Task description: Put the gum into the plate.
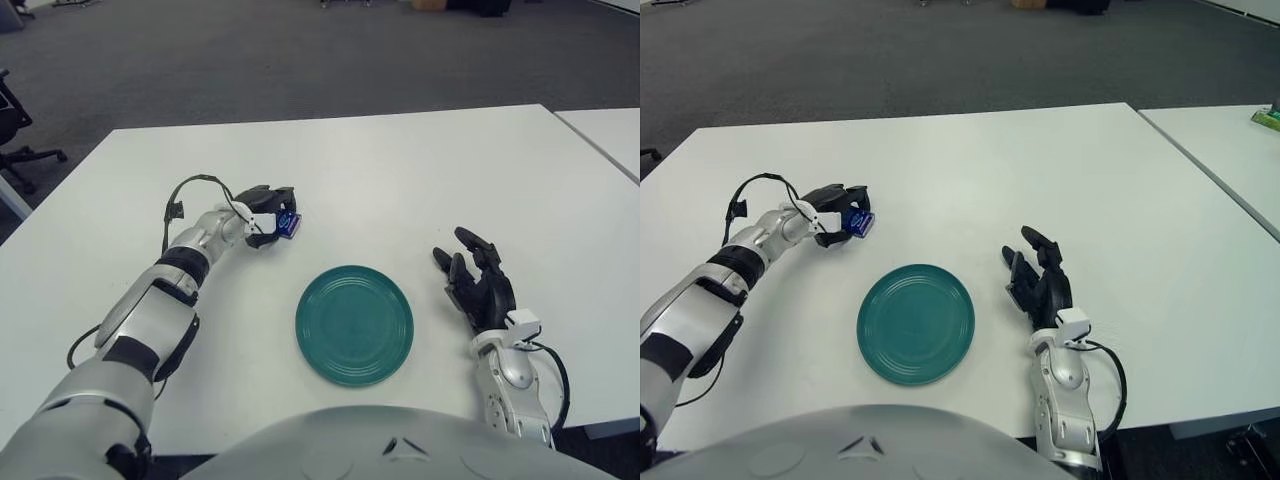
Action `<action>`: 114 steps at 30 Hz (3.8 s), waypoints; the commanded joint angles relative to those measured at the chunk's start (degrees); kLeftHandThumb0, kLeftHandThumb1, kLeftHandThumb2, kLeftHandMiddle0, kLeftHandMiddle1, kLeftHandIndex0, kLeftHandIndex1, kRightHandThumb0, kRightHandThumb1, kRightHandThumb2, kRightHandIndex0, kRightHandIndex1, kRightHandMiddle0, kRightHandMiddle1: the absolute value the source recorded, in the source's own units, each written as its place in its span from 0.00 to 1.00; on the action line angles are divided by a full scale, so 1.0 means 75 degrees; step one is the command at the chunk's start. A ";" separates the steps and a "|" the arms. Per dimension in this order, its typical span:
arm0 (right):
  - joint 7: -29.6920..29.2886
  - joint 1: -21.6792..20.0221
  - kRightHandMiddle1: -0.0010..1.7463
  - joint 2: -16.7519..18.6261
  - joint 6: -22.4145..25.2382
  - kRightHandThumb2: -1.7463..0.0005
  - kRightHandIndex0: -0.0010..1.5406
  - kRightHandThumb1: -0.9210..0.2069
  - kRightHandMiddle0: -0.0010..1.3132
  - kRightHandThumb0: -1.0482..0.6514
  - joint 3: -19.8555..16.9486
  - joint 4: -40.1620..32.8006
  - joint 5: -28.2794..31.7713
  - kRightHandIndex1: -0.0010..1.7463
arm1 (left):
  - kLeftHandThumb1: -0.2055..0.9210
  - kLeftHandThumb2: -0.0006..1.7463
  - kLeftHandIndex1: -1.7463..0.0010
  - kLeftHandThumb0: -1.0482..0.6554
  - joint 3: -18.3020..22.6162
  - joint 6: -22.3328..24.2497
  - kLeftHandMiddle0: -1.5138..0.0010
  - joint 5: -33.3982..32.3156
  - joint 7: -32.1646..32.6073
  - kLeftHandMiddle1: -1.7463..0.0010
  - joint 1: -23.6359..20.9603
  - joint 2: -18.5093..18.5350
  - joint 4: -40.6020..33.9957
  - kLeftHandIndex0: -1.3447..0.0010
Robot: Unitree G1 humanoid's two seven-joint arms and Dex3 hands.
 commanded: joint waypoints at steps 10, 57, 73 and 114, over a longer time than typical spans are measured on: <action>-0.0055 0.0178 0.45 0.0049 0.0121 0.58 0.39 0.00 0.00 0.21 0.0065 -0.0157 -0.0038 0.03 | 0.32 0.84 0.01 0.61 0.0660 0.0527 0.47 -0.0156 -0.0200 0.08 0.0619 0.0783 -0.2754 0.62; -0.0248 0.0021 0.44 0.0221 0.0493 0.56 0.41 0.00 0.00 0.23 0.0579 -0.0091 -0.0287 0.04 | 0.31 0.87 0.00 0.61 0.0012 0.2472 0.52 -0.0578 -0.3608 0.01 0.4839 -0.0050 -1.1898 0.61; -0.0495 -0.0028 0.45 0.0398 0.0509 0.56 0.39 0.00 0.00 0.25 0.0723 -0.0043 -0.0394 0.03 | 0.27 0.89 0.00 0.61 -0.0528 0.1318 0.47 -0.0319 -0.3578 0.05 0.4959 -0.0094 -1.1132 0.59; -0.0137 -0.0053 0.36 0.0192 0.0912 0.55 0.28 0.00 0.00 0.26 0.0675 -0.0339 -0.0121 0.00 | 1.00 0.22 1.00 0.00 -0.0008 0.0247 1.00 -0.0926 -0.2778 1.00 0.4899 -0.0199 -0.9628 1.00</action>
